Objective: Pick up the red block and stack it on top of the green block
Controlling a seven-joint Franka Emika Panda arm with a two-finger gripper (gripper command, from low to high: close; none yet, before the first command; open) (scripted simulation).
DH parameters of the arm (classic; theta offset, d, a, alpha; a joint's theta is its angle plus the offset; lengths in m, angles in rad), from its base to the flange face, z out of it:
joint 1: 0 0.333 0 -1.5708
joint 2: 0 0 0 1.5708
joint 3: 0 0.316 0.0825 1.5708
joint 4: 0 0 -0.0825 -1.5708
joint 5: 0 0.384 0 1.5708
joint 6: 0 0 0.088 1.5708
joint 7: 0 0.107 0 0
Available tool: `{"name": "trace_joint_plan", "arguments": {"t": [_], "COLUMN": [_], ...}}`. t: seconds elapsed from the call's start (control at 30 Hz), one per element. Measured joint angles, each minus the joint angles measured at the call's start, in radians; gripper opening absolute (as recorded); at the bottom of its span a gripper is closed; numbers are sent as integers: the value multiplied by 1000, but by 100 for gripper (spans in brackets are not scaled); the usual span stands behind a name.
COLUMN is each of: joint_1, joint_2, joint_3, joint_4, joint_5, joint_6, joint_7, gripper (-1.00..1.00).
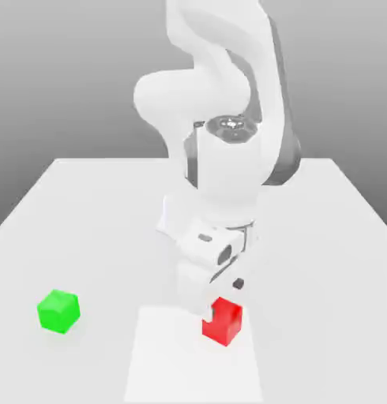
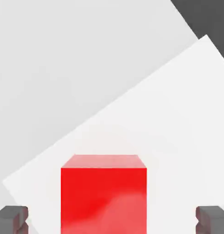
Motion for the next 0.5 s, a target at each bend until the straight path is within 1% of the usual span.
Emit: {"name": "trace_joint_plan", "arguments": {"t": [0.17,0.2,0.4,0.5], "joint_1": [-49,-59,-63,-53], "joint_2": [111,127,135,93], "joint_3": [67,80,85,65], "joint_4": [11,12,13,10], "joint_5": [74,81,83,53], "joint_6": [93,106,111,77], "joint_7": [-52,-56,-56,-38], "gripper": [0,-100,-100,-100]}}
